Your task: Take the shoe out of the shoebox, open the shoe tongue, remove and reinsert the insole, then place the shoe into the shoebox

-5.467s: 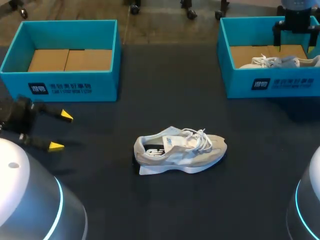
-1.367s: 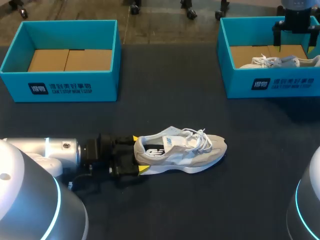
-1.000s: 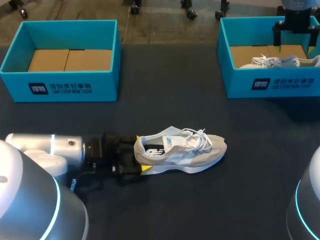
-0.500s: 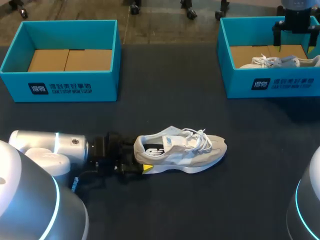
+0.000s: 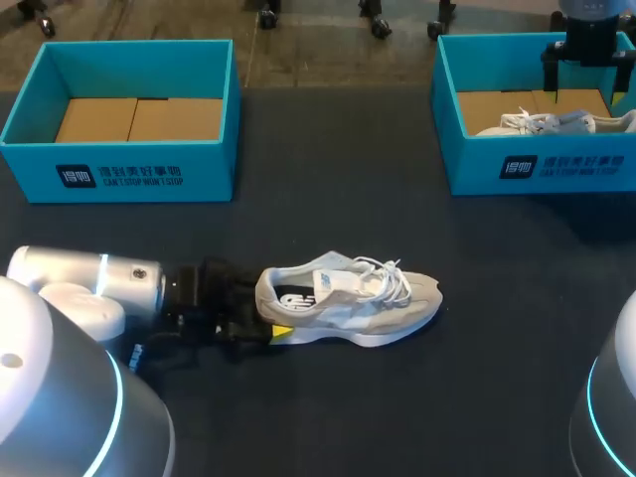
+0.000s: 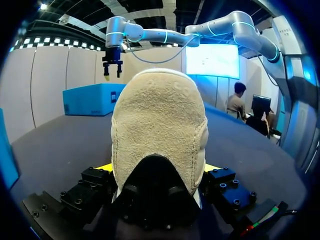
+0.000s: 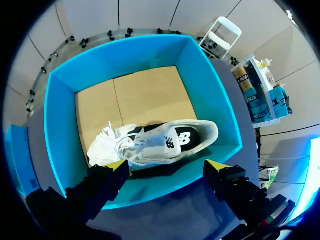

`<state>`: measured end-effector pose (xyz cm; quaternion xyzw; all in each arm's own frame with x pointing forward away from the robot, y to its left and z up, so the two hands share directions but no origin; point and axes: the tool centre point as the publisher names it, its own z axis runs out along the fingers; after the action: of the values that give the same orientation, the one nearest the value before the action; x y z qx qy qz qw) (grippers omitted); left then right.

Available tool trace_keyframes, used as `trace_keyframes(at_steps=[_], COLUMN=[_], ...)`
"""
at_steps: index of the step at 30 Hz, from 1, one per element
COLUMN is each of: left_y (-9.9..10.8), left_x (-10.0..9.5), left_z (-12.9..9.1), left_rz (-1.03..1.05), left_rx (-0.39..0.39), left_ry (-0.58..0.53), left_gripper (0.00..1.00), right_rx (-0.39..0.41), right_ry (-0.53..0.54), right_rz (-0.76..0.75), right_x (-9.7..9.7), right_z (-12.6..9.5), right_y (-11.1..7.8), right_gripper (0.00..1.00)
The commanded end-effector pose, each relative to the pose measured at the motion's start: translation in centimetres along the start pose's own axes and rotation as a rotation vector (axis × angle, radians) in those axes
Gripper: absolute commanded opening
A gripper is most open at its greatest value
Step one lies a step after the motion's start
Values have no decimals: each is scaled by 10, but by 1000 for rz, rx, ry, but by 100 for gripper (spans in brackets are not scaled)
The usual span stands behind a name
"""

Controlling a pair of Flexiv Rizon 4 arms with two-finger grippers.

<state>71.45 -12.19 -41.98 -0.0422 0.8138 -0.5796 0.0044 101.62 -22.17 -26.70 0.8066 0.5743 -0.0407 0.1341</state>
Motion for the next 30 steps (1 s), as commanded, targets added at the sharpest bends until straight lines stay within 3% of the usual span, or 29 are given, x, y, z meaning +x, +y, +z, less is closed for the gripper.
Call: trace_keyframes(at_steps=[1,22,30], left_y=[1,1,1], left_x=[-2,-2,-2], left_z=[-4,-4,-4], left_rz=[0,6,6], left_rx=[-15,-30,-30], left_ry=[10,5,5], left_gripper=[0,0,0], right_rx=[0,0,46], right_ry=[0,0,64], right_rz=[-1,-1,-54], right_x=[0,0,39], right_z=[0,0,-20], right_y=[0,0,-27], right_gripper=[100,100,100])
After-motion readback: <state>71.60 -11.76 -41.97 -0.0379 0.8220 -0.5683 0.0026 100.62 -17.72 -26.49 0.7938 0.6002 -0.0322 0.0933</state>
